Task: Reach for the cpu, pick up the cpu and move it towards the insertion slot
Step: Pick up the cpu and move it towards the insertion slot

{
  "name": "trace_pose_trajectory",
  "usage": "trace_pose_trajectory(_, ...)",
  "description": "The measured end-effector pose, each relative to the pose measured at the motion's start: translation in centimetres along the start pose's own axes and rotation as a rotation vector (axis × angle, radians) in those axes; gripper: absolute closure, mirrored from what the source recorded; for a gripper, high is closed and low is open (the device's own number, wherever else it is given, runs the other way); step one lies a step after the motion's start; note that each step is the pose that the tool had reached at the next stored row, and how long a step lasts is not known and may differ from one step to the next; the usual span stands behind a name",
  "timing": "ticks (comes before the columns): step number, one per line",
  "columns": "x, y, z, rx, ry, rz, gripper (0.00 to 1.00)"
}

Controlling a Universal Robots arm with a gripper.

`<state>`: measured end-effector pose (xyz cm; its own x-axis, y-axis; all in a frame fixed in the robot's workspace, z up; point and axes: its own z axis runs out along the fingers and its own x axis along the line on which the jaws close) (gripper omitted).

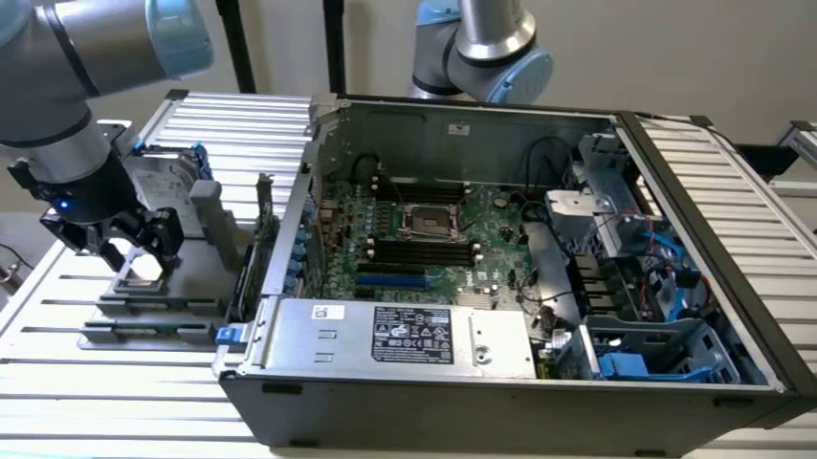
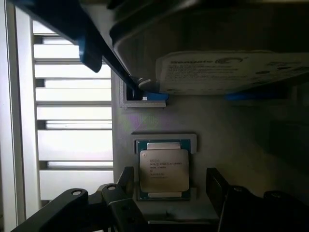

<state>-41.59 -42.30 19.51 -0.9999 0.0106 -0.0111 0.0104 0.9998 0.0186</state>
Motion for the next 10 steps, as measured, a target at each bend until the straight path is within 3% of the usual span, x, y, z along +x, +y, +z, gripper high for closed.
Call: trace_pose_trajectory(10, 0.16, -0.01, 0.61, -0.0096, 0.0, 0.0, 0.29)
